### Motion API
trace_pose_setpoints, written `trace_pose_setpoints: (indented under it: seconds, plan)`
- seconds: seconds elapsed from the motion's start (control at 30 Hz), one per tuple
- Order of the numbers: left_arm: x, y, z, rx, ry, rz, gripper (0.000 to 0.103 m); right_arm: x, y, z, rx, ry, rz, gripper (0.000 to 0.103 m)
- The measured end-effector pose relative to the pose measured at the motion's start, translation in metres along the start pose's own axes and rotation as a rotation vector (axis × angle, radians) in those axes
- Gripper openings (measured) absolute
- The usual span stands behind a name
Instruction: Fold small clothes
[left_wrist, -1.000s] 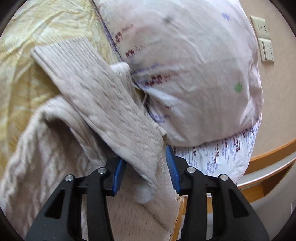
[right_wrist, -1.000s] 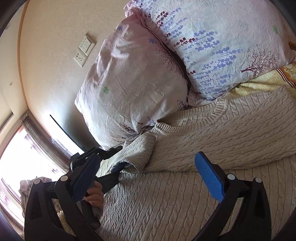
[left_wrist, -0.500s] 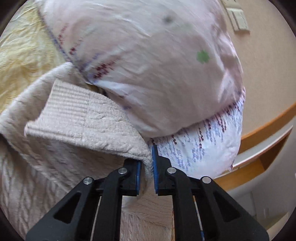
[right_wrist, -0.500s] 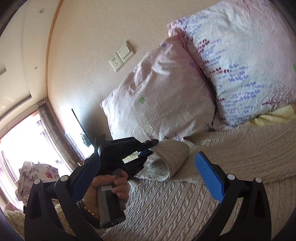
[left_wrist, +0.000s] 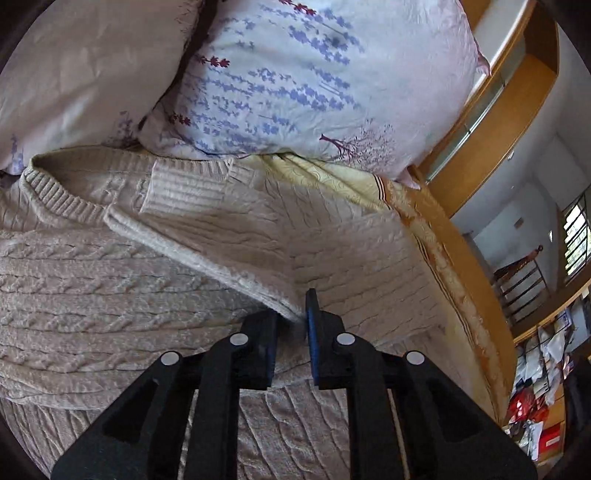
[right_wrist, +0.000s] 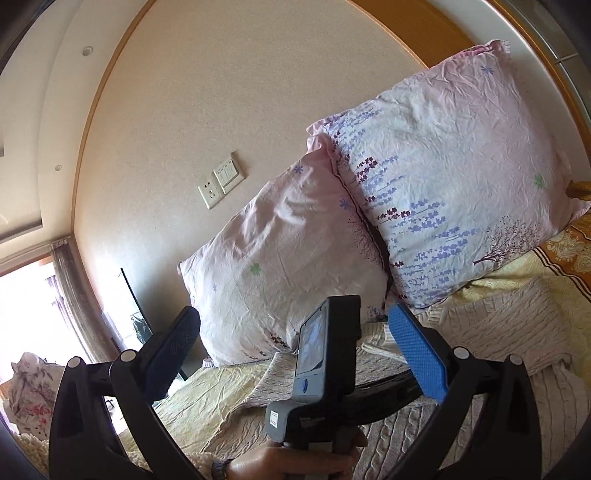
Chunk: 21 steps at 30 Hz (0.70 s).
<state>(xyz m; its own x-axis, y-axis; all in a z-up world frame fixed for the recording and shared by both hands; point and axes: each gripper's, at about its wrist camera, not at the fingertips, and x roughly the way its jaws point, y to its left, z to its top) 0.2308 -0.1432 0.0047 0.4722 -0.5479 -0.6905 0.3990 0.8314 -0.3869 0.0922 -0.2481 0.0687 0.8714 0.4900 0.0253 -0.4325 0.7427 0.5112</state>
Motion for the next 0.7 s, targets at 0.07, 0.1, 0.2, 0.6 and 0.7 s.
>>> trace_pose_setpoints:
  seconds: [0.07, 0.1, 0.2, 0.6, 0.7]
  plan:
    - [-0.001, -0.002, 0.005, -0.025, -0.014, -0.019, 0.031, 0.002, 0.0, 0.0, 0.004, 0.01, -0.003, 0.102]
    - [-0.002, -0.001, 0.008, -0.053, -0.022, -0.031, 0.036, 0.001, 0.0, -0.001, 0.003, 0.009, -0.005, 0.102]
    - [-0.005, 0.005, 0.02, -0.115, -0.057, -0.034, 0.038, 0.001, 0.002, -0.001, -0.004, 0.005, -0.008, 0.102]
    - [0.021, -0.067, 0.022, 0.213, -0.012, -0.038, 0.049, -0.005, 0.003, -0.001, -0.011, -0.03, -0.023, 0.102]
    - [0.025, -0.067, 0.021, 0.21, 0.022, -0.085, 0.056, -0.008, 0.0, 0.0, 0.002, -0.044, -0.032, 0.102]
